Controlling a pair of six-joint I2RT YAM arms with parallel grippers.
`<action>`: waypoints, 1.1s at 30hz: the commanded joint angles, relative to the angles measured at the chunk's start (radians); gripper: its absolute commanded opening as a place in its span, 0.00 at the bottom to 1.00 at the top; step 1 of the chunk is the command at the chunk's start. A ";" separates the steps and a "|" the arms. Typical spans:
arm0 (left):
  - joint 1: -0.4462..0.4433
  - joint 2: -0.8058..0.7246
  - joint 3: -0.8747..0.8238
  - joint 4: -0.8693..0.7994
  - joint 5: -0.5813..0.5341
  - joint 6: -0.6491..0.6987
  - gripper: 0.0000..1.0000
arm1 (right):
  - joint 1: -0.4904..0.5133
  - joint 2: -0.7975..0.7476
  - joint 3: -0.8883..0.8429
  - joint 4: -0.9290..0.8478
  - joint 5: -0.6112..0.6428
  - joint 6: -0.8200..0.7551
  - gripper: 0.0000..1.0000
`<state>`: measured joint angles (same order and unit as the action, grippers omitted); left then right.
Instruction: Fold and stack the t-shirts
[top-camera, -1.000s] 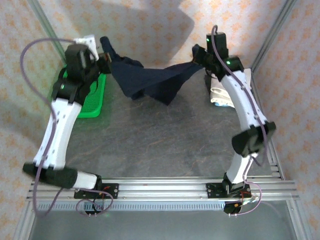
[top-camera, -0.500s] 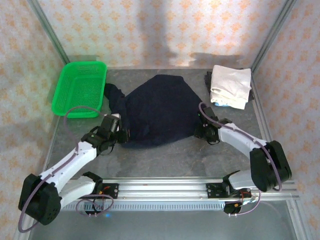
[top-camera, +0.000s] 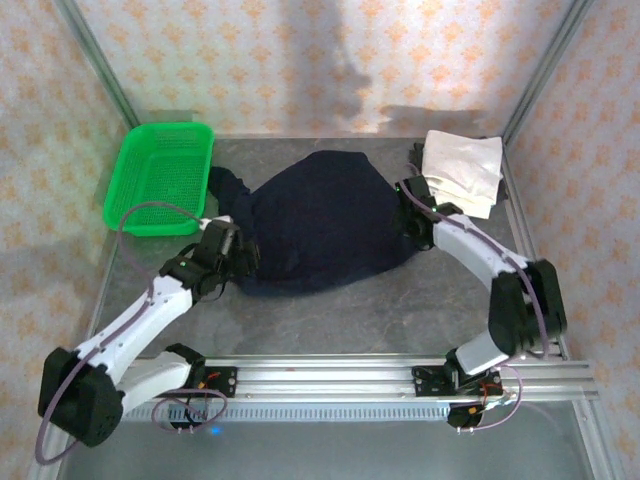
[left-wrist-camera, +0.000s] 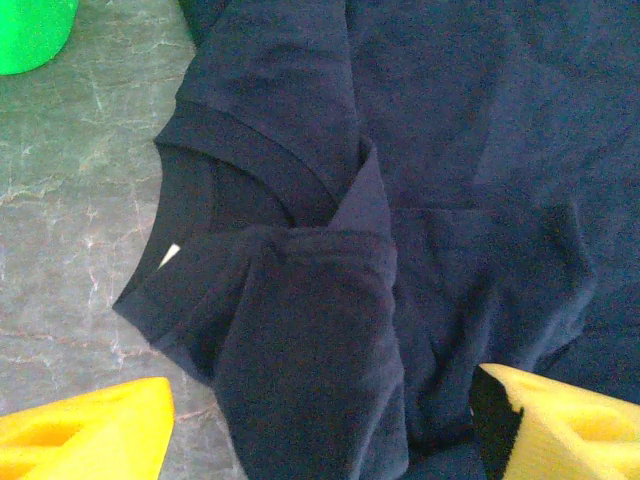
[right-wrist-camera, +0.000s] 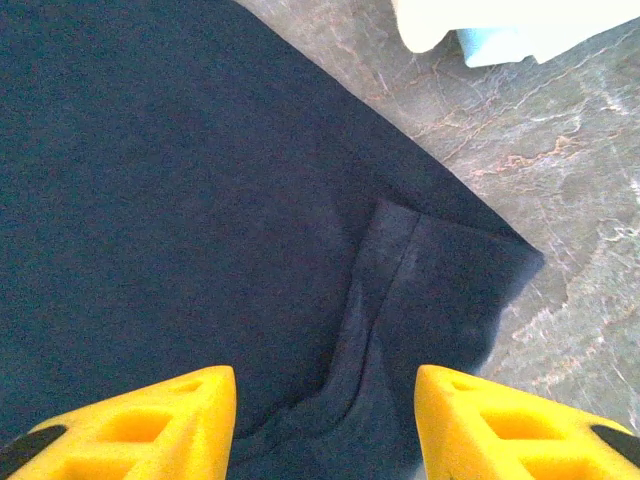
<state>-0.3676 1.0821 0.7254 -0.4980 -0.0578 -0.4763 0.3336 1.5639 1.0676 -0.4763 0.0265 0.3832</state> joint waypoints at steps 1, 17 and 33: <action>0.016 0.103 0.091 -0.038 -0.032 0.038 0.76 | -0.018 0.104 0.058 0.001 -0.011 -0.034 0.49; 0.046 -0.051 -0.016 -0.173 -0.082 -0.050 0.00 | -0.056 0.001 -0.065 -0.084 0.053 0.055 0.00; 0.047 0.064 0.095 -0.201 -0.196 -0.080 0.67 | -0.083 -0.274 -0.246 -0.191 0.081 0.123 0.24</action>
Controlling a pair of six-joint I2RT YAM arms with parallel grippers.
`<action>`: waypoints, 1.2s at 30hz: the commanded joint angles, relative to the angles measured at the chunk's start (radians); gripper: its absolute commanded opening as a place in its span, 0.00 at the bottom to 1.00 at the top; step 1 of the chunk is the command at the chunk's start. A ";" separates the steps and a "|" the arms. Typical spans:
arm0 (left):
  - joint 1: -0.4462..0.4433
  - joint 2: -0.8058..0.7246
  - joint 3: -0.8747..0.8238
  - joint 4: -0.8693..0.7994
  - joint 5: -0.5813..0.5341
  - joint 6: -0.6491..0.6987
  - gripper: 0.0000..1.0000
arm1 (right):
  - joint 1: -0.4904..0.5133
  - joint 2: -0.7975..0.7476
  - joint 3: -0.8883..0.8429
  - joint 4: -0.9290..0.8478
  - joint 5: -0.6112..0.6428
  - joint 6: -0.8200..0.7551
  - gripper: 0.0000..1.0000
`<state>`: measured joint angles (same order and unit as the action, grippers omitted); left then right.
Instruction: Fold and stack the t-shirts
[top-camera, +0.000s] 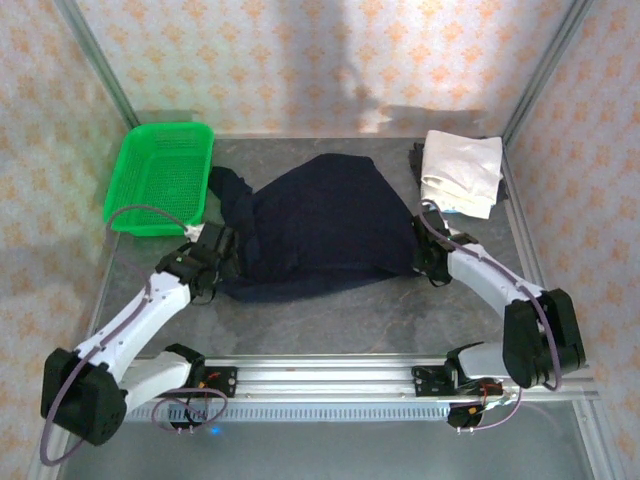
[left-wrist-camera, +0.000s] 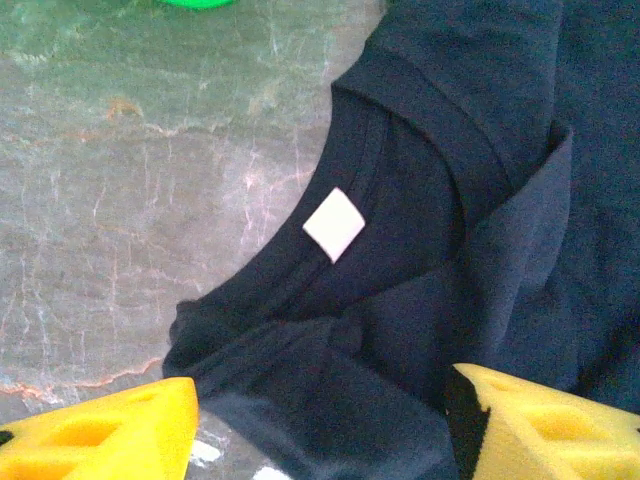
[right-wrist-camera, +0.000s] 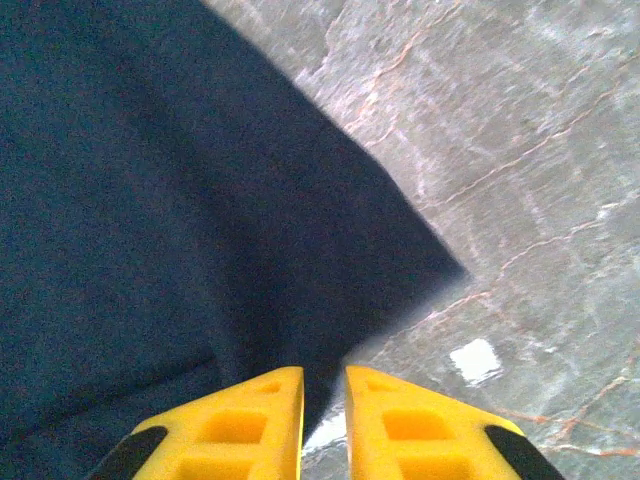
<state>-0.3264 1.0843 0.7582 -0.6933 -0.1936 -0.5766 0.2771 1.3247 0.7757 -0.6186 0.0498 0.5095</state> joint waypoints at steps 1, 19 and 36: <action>0.007 0.094 0.082 0.003 -0.051 0.031 0.67 | -0.036 -0.037 0.057 -0.054 0.067 -0.005 0.30; 0.002 0.532 0.245 0.113 0.060 0.143 0.49 | -0.150 0.095 -0.012 0.109 -0.112 0.040 0.53; 0.089 0.933 0.800 0.026 0.101 0.308 0.00 | -0.150 0.160 -0.010 0.152 -0.077 0.054 0.23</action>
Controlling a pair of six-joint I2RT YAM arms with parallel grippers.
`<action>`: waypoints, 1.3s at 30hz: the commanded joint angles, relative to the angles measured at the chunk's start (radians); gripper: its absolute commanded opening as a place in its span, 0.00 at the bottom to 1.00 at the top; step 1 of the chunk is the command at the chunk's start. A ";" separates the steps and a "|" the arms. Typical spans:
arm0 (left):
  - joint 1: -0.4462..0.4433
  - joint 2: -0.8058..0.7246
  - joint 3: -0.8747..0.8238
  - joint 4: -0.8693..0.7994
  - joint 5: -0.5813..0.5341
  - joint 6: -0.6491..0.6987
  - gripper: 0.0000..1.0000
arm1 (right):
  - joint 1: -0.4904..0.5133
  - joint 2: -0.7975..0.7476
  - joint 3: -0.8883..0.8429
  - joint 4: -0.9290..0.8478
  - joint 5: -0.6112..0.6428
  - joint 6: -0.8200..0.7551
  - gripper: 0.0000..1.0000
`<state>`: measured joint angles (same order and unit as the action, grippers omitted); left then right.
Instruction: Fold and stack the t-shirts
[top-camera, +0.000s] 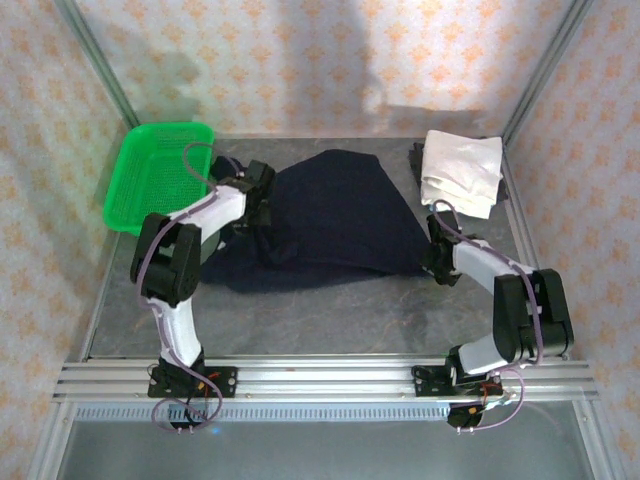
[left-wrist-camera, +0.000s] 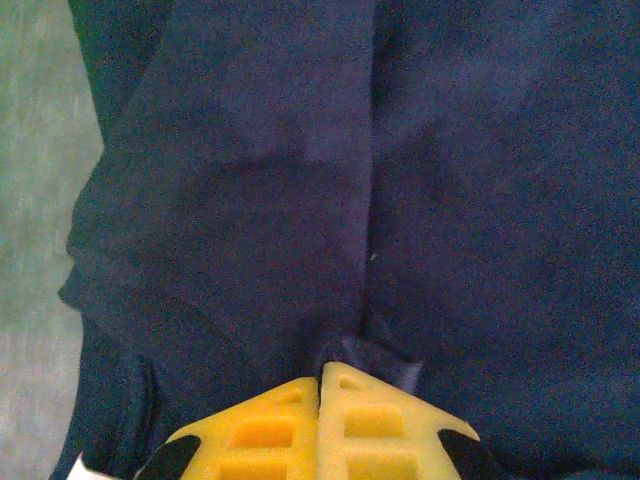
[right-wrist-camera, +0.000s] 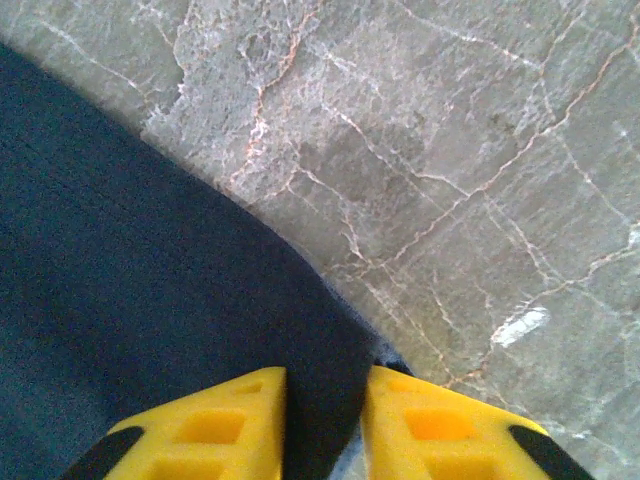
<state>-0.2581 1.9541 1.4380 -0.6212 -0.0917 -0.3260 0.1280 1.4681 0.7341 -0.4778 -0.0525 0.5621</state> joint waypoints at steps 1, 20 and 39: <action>0.025 0.100 0.182 -0.066 -0.005 0.065 0.00 | -0.001 0.023 0.037 0.013 0.021 0.001 0.23; -0.164 -0.622 -0.400 -0.090 -0.066 -0.124 0.00 | -0.001 -0.013 0.029 -0.026 0.020 -0.020 0.00; -0.366 -1.179 -0.872 -0.127 -0.123 -0.478 0.74 | -0.001 -0.050 0.079 -0.057 0.024 -0.057 0.00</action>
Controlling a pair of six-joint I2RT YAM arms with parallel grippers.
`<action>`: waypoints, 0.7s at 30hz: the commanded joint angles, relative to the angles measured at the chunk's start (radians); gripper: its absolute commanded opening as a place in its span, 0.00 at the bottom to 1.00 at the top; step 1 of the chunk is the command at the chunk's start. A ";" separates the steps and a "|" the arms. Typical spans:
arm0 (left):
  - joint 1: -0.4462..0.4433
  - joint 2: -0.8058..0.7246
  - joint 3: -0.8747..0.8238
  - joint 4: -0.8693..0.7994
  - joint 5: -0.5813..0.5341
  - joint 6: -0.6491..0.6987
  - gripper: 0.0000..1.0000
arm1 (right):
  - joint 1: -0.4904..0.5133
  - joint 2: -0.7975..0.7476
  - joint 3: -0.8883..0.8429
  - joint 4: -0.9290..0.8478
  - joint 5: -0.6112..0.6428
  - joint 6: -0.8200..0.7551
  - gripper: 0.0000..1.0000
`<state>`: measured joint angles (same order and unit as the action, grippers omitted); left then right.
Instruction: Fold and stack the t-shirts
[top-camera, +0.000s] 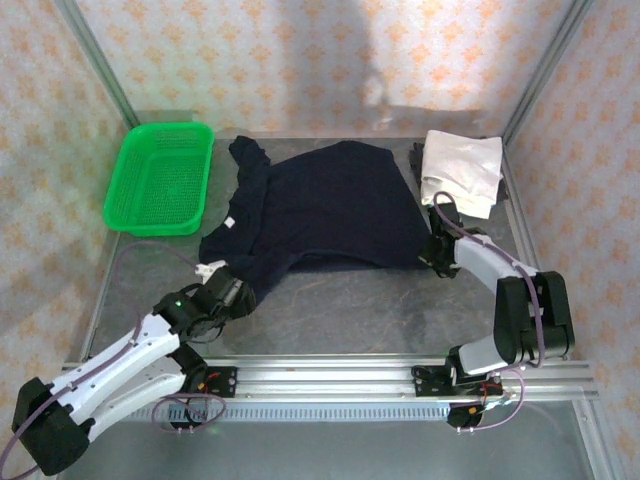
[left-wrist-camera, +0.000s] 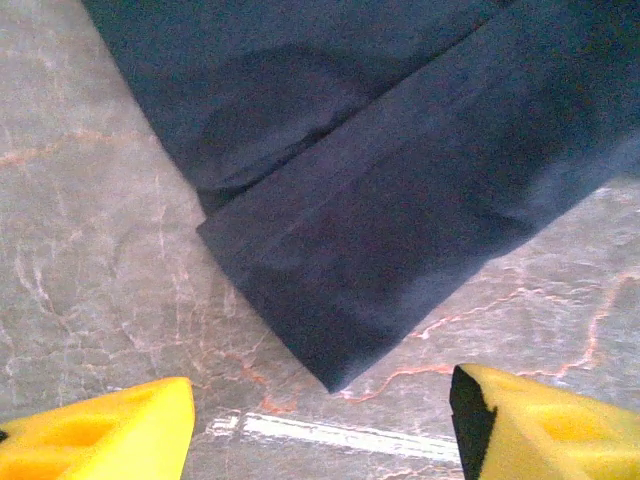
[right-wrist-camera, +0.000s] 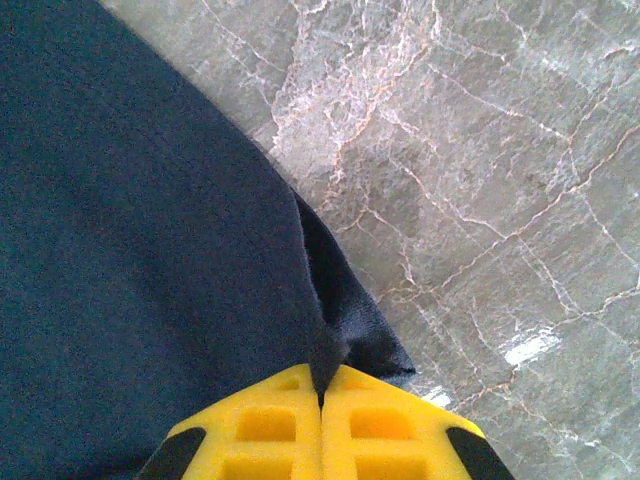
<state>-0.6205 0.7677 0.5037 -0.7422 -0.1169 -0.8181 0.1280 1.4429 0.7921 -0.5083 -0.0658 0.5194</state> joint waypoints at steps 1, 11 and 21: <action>0.000 0.040 0.081 0.009 -0.127 0.033 0.75 | -0.002 -0.025 0.019 -0.021 0.035 -0.012 0.00; 0.173 0.398 0.133 0.069 -0.033 0.105 0.72 | -0.001 -0.060 -0.018 -0.004 0.001 -0.011 0.00; 0.189 0.443 0.038 0.225 0.060 0.078 0.43 | -0.001 -0.050 -0.025 0.004 -0.001 -0.015 0.00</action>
<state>-0.4374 1.1835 0.5575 -0.5827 -0.0765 -0.7330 0.1280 1.3994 0.7761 -0.5068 -0.0765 0.5194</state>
